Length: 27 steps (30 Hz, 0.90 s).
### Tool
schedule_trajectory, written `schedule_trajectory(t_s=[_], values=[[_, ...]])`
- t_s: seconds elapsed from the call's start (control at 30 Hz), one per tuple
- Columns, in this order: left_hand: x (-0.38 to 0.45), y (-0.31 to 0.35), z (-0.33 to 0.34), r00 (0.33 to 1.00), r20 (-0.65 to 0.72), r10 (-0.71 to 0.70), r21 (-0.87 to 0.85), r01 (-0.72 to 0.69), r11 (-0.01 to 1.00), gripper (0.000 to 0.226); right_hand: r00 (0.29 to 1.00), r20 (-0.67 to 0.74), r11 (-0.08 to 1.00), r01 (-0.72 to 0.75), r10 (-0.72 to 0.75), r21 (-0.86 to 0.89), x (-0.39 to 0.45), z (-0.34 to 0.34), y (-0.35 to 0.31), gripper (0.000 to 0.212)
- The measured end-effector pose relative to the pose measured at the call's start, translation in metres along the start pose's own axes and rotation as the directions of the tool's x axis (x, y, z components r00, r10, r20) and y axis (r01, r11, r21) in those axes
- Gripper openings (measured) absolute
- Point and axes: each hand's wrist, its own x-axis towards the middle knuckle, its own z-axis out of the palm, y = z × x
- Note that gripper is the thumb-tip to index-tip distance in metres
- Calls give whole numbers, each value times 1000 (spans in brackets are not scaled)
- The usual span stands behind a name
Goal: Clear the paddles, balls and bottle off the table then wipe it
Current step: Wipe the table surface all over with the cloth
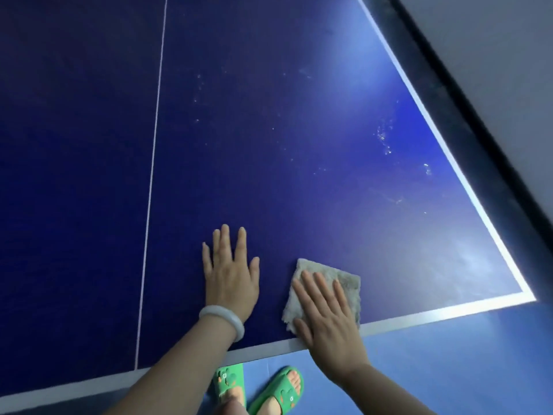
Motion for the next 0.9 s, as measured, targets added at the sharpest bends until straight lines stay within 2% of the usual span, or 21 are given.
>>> schedule_trajectory(t_s=[0.1,0.17,0.23,0.27,0.3,0.33,0.43,0.5,0.57,0.63,0.7,0.73,0.77,0.8,0.83,0.9], values=[[2,29,16,994,63,-88,69,84,994,72,993,-26,992,-119,118,-52,-3,-15,51,60],[0,36,23,992,53,-117,118,110,987,75,945,-58,946,-324,322,-29,7,-21,67,62],[-1,36,26,994,21,-107,141,103,985,73,799,-79,802,-594,597,61,27,-19,56,60],[-1,36,26,995,16,-100,143,97,985,73,715,-75,719,-688,695,101,37,-18,44,59],[-1,36,27,995,20,-95,144,92,985,74,677,-65,679,-725,733,117,45,-15,29,61],[-1,36,27,995,28,-92,142,87,986,76,708,-76,712,-694,702,110,48,-12,13,62],[0,34,30,997,31,-76,123,72,990,76,926,-79,930,-367,369,28,23,-10,-5,63],[1,33,31,997,28,-78,101,75,992,76,972,-57,974,-227,226,5,0,-14,23,61],[0,33,28,996,43,-80,95,76,993,76,952,-56,953,-303,302,-6,-15,-20,53,60],[-1,33,27,996,50,-77,96,72,993,75,858,-58,860,-510,510,19,-14,-25,75,62],[-1,34,25,996,48,-79,95,75,993,75,681,-41,682,-727,731,80,7,-26,78,59],[-1,34,25,996,47,-80,99,75,992,75,580,-38,580,-807,814,106,21,-26,73,60],[-1,34,24,996,45,-77,103,72,992,75,514,-34,514,-849,857,121,36,-26,64,61],[-1,34,25,997,40,-73,108,69,992,75,523,-38,524,-844,851,113,49,-24,52,62],[-1,34,25,997,32,-71,118,67,991,75,614,-53,616,-783,788,91,60,-21,39,62],[-1,35,25,997,26,-77,138,73,988,76,862,-57,864,-502,503,37,68,-16,19,62]])
